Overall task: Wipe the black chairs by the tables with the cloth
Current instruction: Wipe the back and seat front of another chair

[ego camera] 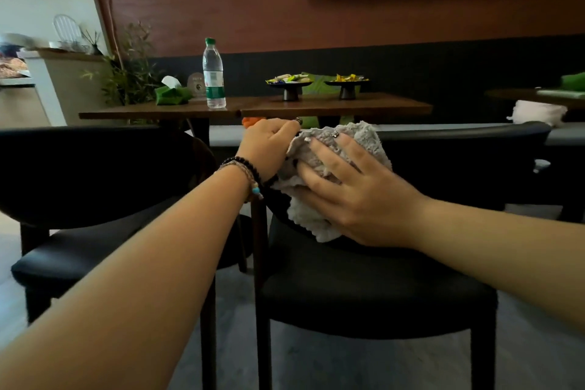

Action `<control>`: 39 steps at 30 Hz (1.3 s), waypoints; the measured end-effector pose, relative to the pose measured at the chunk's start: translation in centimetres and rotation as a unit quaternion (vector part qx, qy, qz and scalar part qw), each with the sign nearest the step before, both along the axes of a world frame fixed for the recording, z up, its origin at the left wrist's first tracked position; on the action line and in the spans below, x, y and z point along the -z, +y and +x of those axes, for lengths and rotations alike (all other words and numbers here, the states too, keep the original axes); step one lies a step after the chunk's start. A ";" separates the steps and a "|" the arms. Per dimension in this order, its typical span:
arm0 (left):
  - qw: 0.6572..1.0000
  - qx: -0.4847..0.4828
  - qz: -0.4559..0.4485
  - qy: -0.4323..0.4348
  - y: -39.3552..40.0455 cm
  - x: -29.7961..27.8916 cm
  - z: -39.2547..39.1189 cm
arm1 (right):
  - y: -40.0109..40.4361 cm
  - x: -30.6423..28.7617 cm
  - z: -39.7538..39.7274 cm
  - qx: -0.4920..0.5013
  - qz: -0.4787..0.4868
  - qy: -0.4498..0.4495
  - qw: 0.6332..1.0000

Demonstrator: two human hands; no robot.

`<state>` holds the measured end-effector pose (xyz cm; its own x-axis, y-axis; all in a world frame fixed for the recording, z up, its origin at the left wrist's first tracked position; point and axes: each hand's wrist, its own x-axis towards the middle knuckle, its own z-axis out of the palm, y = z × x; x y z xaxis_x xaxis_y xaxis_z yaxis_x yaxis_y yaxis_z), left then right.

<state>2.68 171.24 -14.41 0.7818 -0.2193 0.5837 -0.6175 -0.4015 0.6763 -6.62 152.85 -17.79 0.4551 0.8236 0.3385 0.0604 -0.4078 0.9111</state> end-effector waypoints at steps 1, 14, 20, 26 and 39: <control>1.000 0.002 -0.004 0.004 0.0 0.1 0.1 | 0.2 0.4 0.2 -0.003 0.010 -0.001 1.000; 0.999 -0.032 0.006 -0.015 -0.4 0.4 1.0 | -0.5 2.8 -0.7 -0.037 0.084 0.031 0.995; 1.000 -0.027 0.009 -0.013 -0.3 0.3 0.9 | -1.6 4.3 -0.9 -0.075 0.072 0.046 0.994; 1.000 -0.029 0.006 -0.005 -0.4 0.1 0.7 | -1.7 3.7 -1.3 -0.079 0.045 0.062 0.994; 0.988 -0.068 0.132 -0.030 -0.3 -1.0 -0.8 | -5.3 2.5 -2.3 -0.182 0.343 -0.080 0.918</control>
